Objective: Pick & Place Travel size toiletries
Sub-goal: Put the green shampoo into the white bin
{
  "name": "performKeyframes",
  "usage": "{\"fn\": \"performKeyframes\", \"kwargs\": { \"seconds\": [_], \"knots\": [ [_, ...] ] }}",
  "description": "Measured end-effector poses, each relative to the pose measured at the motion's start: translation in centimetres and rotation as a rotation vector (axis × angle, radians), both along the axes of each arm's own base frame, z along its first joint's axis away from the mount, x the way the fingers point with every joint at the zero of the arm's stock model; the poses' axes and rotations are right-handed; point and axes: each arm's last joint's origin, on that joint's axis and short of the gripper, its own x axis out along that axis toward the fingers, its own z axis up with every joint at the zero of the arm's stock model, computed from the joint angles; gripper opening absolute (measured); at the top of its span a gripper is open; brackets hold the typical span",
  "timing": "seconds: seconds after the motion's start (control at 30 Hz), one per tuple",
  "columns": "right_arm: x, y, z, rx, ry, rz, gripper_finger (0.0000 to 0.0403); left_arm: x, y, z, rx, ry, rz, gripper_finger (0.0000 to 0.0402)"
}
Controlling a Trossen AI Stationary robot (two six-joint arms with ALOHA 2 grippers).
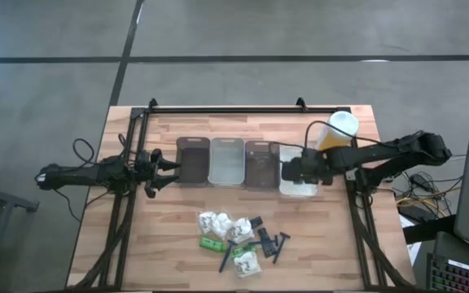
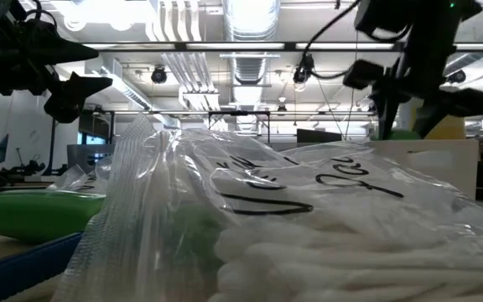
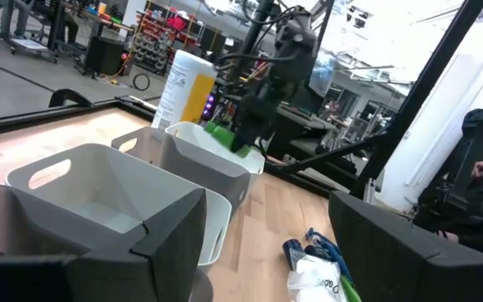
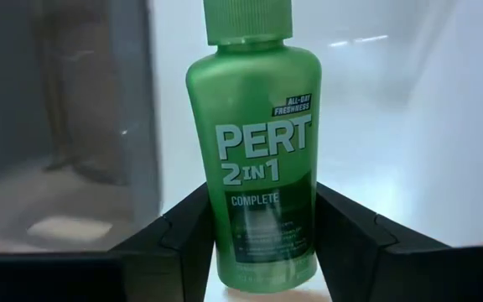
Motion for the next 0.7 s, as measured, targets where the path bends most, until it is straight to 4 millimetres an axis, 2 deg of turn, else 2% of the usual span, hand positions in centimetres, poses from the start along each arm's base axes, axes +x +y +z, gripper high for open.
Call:
{"fn": "performKeyframes", "kwargs": {
  "seconds": [0.23,0.5,0.6,0.7],
  "knots": [
    [0.4,-1.4,-1.1,-0.015,0.020,0.020,0.0178,0.0,0.0,0.0,0.000,0.006,0.000,0.0257],
    [1.1,-1.4,-2.6,-0.009,0.098,0.042,0.0237,0.1,0.0,-0.1,0.001,0.018,0.000,0.0257],
    [1.6,-1.0,-2.2,-0.011,0.086,0.065,0.0262,0.1,0.0,-0.2,0.001,0.020,0.000,0.0257],
    [2.3,-0.4,-1.0,-0.034,0.045,0.112,0.0284,0.1,0.0,-0.2,0.001,0.022,0.000,0.0257]
  ]
}}
